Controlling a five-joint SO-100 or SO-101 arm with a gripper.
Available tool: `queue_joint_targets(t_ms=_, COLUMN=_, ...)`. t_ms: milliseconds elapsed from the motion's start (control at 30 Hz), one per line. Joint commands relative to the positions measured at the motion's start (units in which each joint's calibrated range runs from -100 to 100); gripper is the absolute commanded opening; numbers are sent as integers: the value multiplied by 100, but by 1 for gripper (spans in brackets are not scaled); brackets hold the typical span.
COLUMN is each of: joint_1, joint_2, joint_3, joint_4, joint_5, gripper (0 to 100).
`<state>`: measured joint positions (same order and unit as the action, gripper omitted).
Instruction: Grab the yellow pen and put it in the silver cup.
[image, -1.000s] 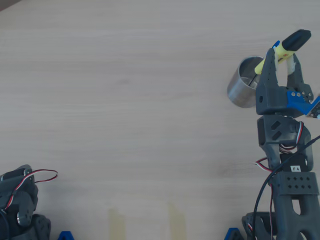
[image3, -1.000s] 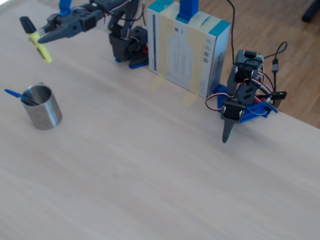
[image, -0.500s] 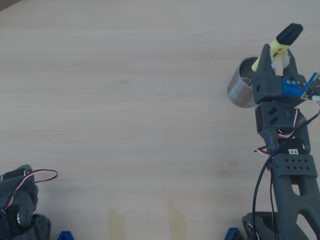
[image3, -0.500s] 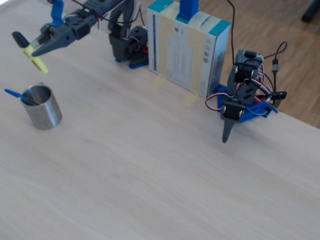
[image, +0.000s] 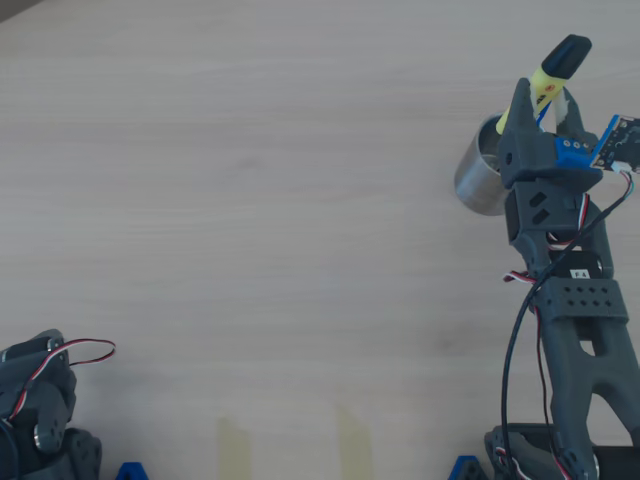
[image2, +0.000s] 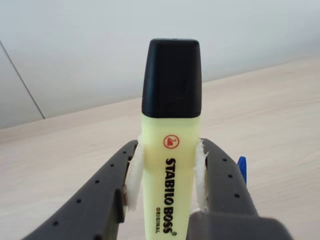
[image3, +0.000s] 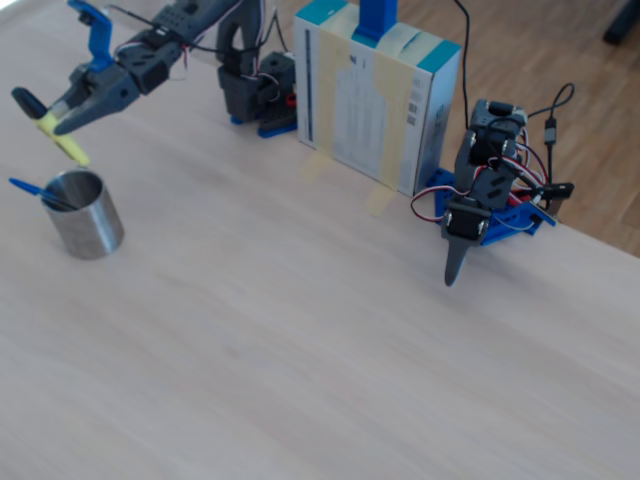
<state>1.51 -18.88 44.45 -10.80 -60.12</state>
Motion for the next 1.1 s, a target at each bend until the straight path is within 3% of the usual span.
queue_joint_targets(t_ms=0, joint_1=24, joint_2=109, joint_3=-468, joint_4=-117, joint_5=36, gripper=13)
queue_joint_targets(t_ms=533, joint_1=329, joint_2=600, joint_3=-695, joint_4=-125, joint_5=31, gripper=13)
queue_joint_targets(t_ms=1067, joint_1=478, joint_2=1198, joint_3=-604, joint_4=-794, joint_5=31, gripper=13)
